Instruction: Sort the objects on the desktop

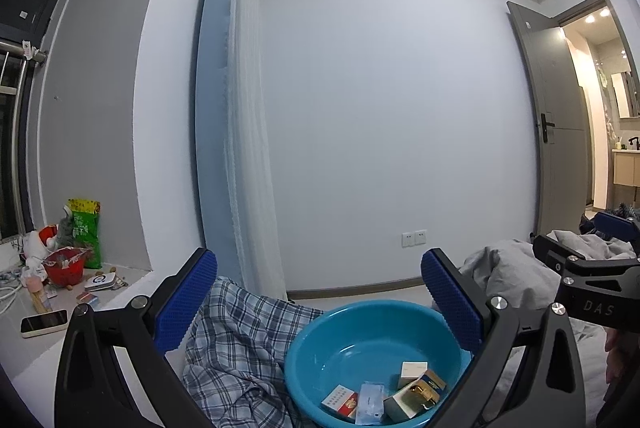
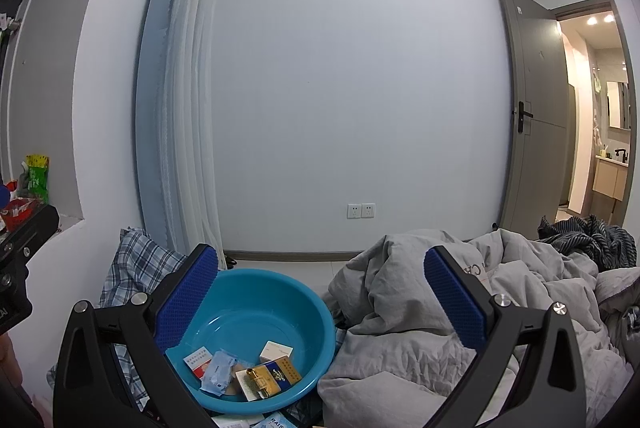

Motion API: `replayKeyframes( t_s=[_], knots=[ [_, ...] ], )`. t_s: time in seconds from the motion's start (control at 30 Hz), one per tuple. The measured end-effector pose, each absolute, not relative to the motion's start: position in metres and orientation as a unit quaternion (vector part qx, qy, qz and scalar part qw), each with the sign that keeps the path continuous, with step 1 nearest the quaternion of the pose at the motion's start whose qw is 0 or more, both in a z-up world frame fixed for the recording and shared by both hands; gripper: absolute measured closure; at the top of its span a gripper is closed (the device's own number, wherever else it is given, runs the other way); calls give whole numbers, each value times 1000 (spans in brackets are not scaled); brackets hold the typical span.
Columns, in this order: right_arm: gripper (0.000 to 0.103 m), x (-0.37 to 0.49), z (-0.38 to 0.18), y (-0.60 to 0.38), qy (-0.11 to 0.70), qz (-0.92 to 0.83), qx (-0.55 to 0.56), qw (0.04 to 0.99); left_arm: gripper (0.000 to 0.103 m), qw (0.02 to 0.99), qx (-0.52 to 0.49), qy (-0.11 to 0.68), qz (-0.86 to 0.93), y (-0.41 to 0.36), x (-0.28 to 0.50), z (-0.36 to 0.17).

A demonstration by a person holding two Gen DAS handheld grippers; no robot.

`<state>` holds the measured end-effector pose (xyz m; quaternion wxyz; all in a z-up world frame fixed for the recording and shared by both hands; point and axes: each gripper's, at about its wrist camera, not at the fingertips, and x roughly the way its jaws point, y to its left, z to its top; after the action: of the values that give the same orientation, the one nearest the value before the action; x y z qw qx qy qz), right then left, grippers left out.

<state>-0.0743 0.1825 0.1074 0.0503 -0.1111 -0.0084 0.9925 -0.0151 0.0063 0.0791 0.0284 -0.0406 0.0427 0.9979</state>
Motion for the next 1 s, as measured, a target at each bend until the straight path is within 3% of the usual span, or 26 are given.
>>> replayKeyframes(
  t_s=[1.0],
  knots=[
    [0, -76, 105, 183, -4, 992, -117, 52, 0, 31, -59, 47, 997, 10, -23, 79]
  ],
)
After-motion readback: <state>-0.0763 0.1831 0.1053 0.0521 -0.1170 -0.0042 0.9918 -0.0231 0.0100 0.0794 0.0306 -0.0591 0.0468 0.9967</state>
